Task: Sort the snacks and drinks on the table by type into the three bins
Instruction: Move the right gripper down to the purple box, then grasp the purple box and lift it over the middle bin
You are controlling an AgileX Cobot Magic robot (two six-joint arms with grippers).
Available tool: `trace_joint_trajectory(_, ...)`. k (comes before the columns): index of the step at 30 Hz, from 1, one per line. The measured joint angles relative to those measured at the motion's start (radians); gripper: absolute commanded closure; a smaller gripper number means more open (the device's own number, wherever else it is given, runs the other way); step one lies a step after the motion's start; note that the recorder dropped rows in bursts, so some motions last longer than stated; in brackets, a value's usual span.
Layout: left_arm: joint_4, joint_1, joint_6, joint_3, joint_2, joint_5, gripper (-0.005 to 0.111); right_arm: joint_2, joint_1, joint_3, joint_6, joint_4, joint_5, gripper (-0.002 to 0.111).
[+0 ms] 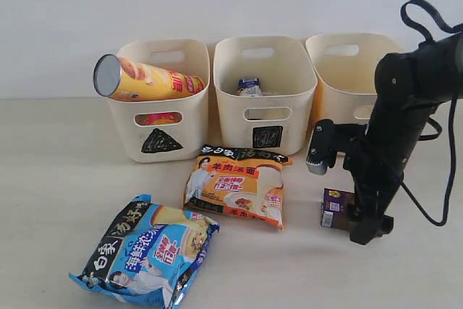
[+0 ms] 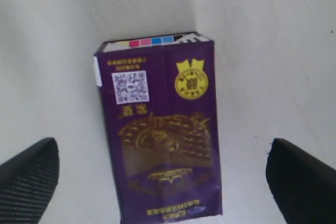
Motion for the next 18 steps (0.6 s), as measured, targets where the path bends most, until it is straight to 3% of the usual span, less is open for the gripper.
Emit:
trace_joint_trajectory(4, 0.000, 0.000, 0.000, 0.000, 0.000, 0.000, 0.102, 0.016, -0.002, 0.000, -0.025, 0.032, -0.023, 0.017)
trace_joint_trajectory(6, 0.000, 0.000, 0.000, 0.000, 0.000, 0.000, 0.102, 0.022, -0.002, 0.000, -0.036, 0.040, -0.042, 0.028)
trace_joint_trajectory(8, 0.000, 0.000, 0.000, 0.000, 0.000, 0.000, 0.102, 0.023, -0.002, 0.000, -0.041, 0.044, -0.057, 0.048)
trace_joint_trajectory(12, 0.000, 0.000, 0.000, 0.000, 0.000, 0.000, 0.102, 0.023, -0.002, 0.000, -0.050, 0.046, -0.064, 0.107)
trace_joint_trajectory(18, 0.000, 0.000, 0.000, 0.000, 0.000, 0.000, 0.102, 0.023, -0.004, 0.000, -0.075, 0.040, -0.068, 0.108)
